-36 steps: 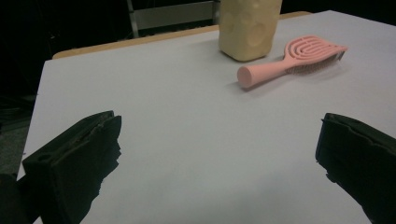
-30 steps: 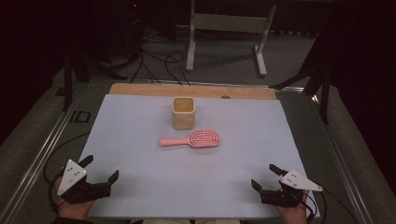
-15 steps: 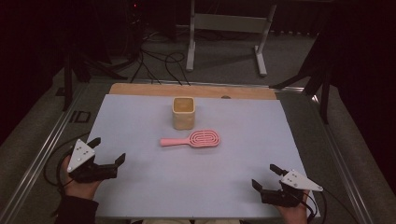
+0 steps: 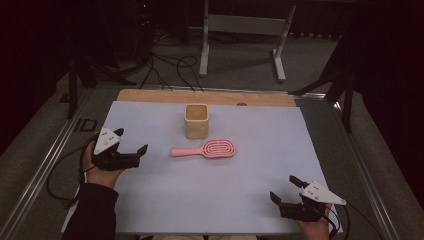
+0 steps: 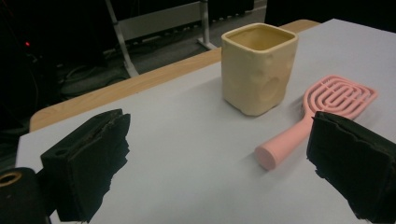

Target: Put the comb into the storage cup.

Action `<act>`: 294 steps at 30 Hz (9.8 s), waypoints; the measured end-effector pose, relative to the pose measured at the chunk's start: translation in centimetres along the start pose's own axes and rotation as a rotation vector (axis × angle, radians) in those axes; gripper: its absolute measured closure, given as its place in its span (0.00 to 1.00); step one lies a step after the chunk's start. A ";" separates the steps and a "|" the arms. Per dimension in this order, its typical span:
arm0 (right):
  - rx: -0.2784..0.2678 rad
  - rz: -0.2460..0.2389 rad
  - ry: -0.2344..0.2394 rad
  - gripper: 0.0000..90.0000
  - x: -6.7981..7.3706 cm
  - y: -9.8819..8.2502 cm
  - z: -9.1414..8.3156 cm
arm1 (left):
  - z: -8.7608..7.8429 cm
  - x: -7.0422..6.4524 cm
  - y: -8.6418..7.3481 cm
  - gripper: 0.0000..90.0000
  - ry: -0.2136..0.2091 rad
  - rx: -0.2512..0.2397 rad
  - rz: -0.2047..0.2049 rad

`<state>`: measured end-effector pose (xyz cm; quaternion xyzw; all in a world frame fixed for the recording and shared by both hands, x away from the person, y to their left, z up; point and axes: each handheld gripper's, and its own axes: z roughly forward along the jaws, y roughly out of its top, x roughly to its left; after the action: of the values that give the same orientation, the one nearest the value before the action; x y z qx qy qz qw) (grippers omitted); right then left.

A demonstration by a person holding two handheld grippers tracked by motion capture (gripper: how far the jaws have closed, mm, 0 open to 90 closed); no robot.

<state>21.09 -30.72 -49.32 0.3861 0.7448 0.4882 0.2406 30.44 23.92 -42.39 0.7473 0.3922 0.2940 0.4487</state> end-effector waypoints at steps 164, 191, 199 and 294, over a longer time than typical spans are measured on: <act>0.014 -0.018 0.015 0.10 0.3 0.1 0.4 | 3.5 -11.2 0.4 0.52 -0.290 0.024 0.046; 0.030 -0.007 -0.002 0.09 0.7 0.6 0.9 | -6.8 -1.6 -7.6 0.00 0.089 -0.041 -0.151; 0.040 0.012 -0.021 0.09 0.8 0.8 0.7 | -7.4 -1.1 -8.6 0.00 0.100 -0.056 -0.169; 0.632 0.166 -0.166 0.70 2.2 7.0 17.4 | -6.4 -1.2 -9.4 0.00 0.150 -0.046 -0.173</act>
<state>34.99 -17.91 -49.97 0.5392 0.8033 0.2181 0.1282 21.71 28.48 -48.23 0.6760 0.4809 0.3182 0.4588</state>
